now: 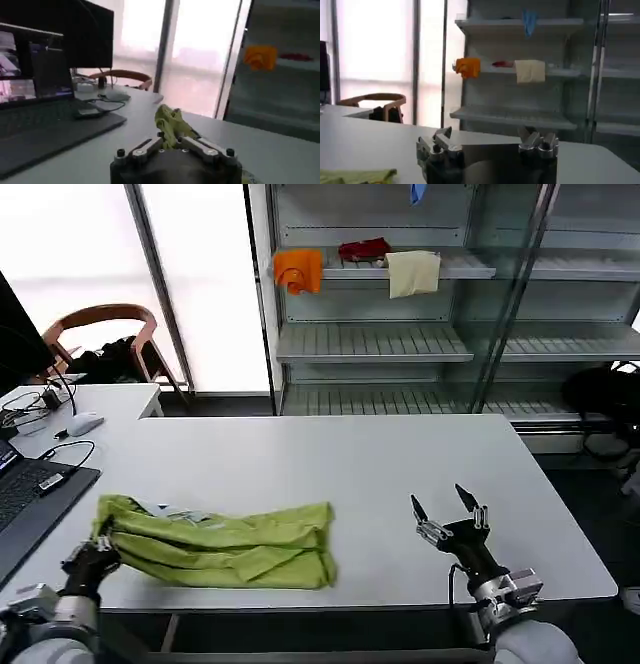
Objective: Fold and organize the clothes.
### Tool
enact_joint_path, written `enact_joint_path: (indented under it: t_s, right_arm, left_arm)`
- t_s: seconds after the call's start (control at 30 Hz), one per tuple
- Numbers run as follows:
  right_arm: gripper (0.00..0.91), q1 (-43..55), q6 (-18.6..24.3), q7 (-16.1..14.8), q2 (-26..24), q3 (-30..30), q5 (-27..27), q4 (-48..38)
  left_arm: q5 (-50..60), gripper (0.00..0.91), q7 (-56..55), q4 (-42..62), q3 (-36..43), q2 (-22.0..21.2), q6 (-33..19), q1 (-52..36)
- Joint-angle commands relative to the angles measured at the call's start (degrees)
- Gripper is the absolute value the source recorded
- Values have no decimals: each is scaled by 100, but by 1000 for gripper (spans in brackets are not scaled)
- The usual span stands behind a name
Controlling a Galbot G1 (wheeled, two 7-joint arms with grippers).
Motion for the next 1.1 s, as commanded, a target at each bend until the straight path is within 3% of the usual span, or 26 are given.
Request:
enact_joint_path:
  t_s: [0.03,0.47,0.77,1.1]
  right_arm:
    - [907,148,-43,2,7,-32,37,25]
    - [907,45,-25,19,42,33,36,23]
    - [907,93,-33,30,61,12,22,3]
    - [907,46,-22,28,74,14,18,11]
  left_arm:
    - [-740,0,291,-36,-1519,841,160,-159]
    - [1896,0,1164,-357,1803,-258,-1119,-146]
    - [2736,0,1138,220,2631,-556,-1291,-356]
    - [3135,0,1246,775,2931,-619,-1583,-334]
